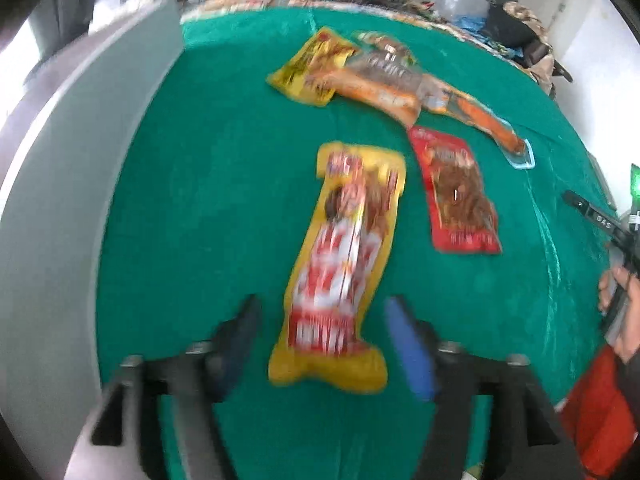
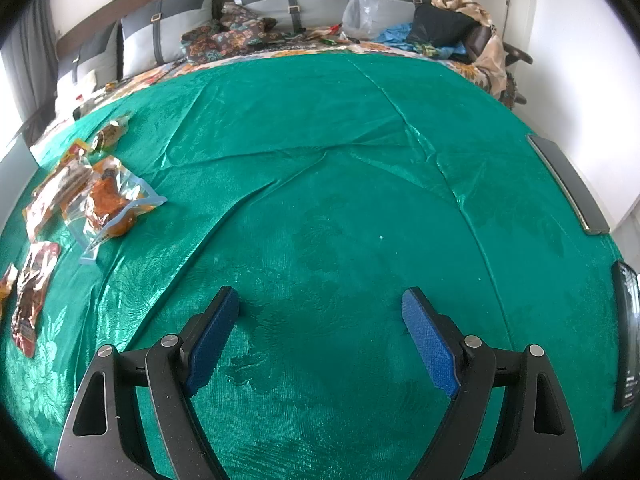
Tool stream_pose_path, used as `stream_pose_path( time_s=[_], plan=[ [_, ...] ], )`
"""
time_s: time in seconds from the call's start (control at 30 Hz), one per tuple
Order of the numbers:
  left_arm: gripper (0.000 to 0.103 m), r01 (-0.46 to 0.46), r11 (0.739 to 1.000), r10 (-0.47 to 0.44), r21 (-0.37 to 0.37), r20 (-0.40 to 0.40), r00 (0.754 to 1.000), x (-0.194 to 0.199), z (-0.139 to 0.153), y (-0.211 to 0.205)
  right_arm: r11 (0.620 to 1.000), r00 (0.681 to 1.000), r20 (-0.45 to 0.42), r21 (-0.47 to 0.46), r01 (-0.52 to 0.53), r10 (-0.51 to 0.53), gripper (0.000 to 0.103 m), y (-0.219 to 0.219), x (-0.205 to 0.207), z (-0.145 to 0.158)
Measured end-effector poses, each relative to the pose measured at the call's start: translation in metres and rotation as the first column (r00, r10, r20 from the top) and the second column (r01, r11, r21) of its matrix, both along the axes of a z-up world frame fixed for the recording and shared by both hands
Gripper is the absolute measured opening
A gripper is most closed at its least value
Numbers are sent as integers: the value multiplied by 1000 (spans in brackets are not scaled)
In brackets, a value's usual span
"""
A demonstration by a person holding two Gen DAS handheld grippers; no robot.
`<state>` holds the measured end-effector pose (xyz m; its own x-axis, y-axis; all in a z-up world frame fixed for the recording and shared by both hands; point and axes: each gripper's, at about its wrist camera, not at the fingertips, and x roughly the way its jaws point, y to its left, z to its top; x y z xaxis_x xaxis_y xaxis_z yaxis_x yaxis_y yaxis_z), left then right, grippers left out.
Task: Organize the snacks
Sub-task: 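Close the left tool on the yellow chicken-feet bag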
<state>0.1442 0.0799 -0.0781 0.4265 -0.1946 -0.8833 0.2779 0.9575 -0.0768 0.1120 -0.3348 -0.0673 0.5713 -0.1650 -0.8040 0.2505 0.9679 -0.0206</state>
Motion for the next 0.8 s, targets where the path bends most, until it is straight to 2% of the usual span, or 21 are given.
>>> stream_pose_path(
  time_s=[0.03, 0.13, 0.2, 0.37, 0.47, 0.63, 0.73, 0.8],
  plan=[
    [83, 13, 1000, -14, 10, 29, 999, 5, 0, -7, 1000, 1000, 0, 0, 0, 0, 87, 0, 0, 0],
    [83, 28, 998, -29, 50, 29, 999, 29, -12, -23, 1000, 1000, 0, 0, 0, 0, 87, 0, 0, 0],
    [82, -4, 997, 0, 74, 51, 999, 39, -20, -24, 1000, 1000, 0, 1, 0, 0, 87, 0, 0, 0],
    [79, -112, 993, 109, 28, 107, 988, 42, -22, 0, 1000, 1000, 0, 1, 0, 0, 87, 0, 0, 0],
    [81, -111, 993, 103, 39, 157, 982, 37, -25, 6, 1000, 1000, 0, 1, 0, 0, 87, 0, 0, 0],
    [92, -130, 991, 124, 15, 219, 968, 30, -32, 13, 1000, 1000, 0, 1, 0, 0, 87, 0, 0, 0],
    [101, -149, 989, 142, 18, 209, 968, 35, -34, 13, 1000, 1000, 0, 1, 0, 0, 87, 0, 0, 0],
    [103, -149, 989, 142, 18, 203, 969, 38, -34, 12, 1000, 1000, 0, 1, 0, 0, 87, 0, 0, 0]
  ],
)
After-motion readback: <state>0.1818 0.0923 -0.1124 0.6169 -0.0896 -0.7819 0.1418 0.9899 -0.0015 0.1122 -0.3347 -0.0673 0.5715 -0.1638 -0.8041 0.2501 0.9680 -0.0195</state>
